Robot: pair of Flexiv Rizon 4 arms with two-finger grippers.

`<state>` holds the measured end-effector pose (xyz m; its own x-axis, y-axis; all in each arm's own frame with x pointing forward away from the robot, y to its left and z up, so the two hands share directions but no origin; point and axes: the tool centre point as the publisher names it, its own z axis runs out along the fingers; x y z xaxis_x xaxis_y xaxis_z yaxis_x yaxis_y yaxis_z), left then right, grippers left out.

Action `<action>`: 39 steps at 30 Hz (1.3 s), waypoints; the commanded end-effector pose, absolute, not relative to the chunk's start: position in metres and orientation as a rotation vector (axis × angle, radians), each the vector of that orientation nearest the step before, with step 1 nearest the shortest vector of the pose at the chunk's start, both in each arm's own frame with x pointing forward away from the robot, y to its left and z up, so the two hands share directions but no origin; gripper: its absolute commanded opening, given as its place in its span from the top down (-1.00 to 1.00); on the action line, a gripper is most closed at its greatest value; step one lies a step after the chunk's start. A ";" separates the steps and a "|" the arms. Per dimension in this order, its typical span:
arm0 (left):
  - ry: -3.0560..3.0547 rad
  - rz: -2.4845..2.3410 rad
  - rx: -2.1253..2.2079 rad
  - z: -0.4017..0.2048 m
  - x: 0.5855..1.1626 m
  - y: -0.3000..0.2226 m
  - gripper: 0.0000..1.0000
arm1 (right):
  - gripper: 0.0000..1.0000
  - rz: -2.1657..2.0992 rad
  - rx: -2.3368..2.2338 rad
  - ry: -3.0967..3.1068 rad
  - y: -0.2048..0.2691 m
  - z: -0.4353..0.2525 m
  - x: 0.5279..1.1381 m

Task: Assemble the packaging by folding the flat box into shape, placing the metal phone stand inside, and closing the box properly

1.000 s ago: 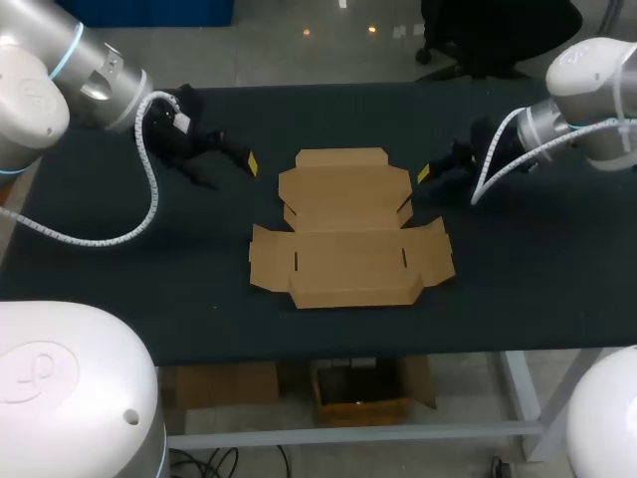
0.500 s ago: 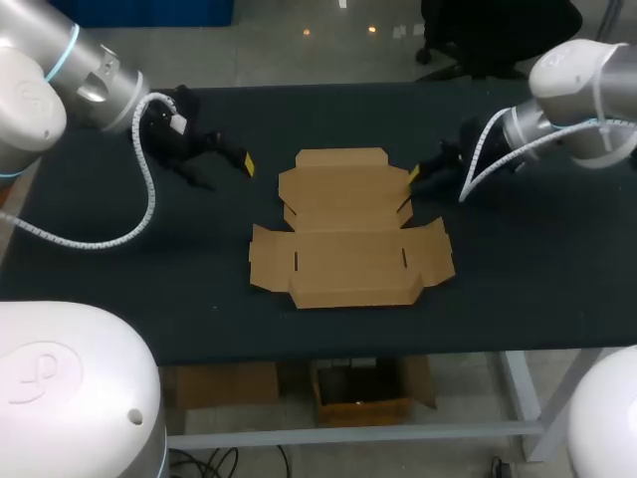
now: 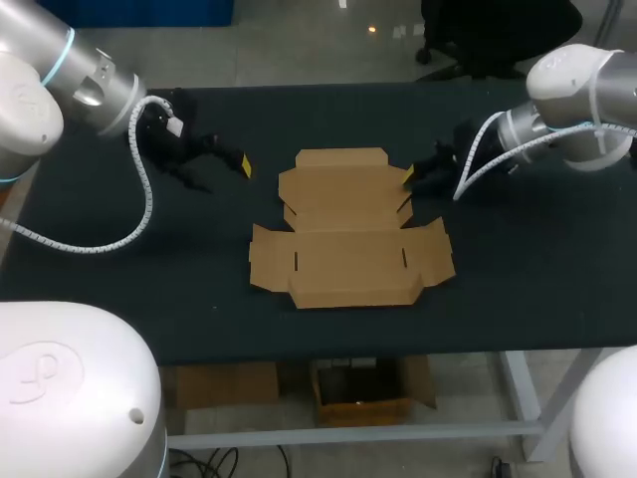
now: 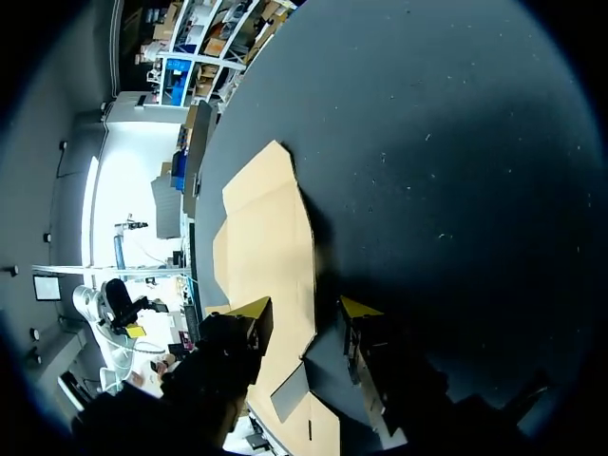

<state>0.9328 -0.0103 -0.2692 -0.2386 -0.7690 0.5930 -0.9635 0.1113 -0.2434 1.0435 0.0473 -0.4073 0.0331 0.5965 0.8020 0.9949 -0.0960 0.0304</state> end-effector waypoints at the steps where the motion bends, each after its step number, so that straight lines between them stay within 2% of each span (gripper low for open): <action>1: -2.074 0.860 1.700 -0.270 0.931 -0.008 -1.00 | 0.21 -0.904 -1.737 -1.614 0.051 -0.408 1.049; 19: -2.062 0.876 1.703 -0.272 0.926 0.000 -1.00 | 0.39 -0.903 -1.698 -1.602 0.071 -0.415 1.050; 21: -2.062 0.877 1.697 -0.272 0.926 0.000 -1.00 | 0.51 -0.918 -1.692 -1.591 0.071 -0.415 1.050; 24: -2.063 0.879 1.688 -0.272 0.926 0.000 -1.00 | 1.00 -0.938 -1.686 -1.587 0.071 -0.414 1.048; 39: -2.097 0.892 1.607 -0.273 0.931 -0.009 -1.00 | 1.00 -1.144 -1.627 -1.606 0.064 -0.382 1.041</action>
